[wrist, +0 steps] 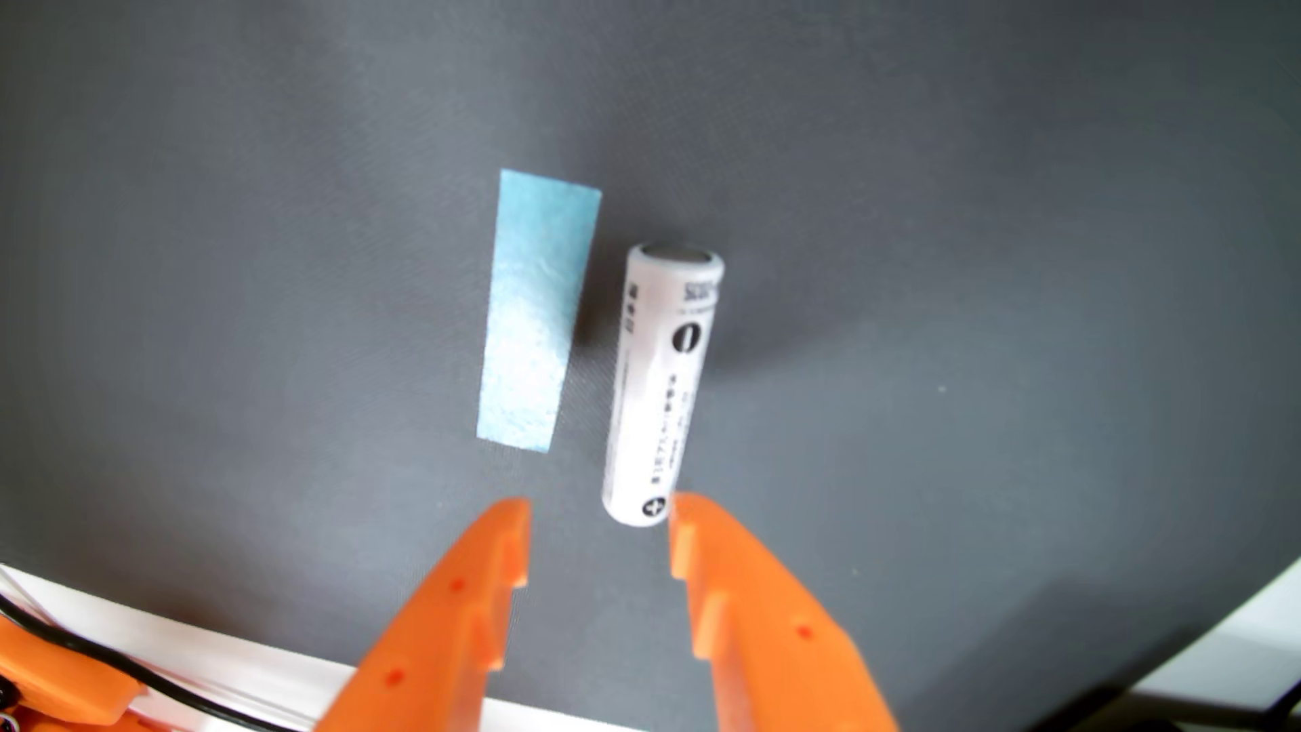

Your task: Insert Battery

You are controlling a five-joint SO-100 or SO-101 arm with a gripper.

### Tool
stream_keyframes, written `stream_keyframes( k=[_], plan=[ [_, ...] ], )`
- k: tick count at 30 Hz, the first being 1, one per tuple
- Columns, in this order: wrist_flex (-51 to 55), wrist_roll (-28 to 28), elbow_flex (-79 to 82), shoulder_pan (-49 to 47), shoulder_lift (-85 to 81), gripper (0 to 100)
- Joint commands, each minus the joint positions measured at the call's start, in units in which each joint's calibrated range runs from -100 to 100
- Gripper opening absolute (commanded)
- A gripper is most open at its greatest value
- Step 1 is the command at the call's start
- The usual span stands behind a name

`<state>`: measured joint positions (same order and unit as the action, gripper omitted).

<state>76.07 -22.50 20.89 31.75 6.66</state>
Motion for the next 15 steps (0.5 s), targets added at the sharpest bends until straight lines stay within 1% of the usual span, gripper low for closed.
stream_keyframes(
  k=[1,6,10,15],
  plan=[
    [-0.2,-0.8,-2.0,0.4,0.6,12],
    [-3.8,-0.9,-1.2,0.8,0.8,12],
    [-3.9,-1.1,-1.2,0.2,0.7,12],
    [-3.8,-3.0,-1.2,0.6,0.9,12]
  ],
)
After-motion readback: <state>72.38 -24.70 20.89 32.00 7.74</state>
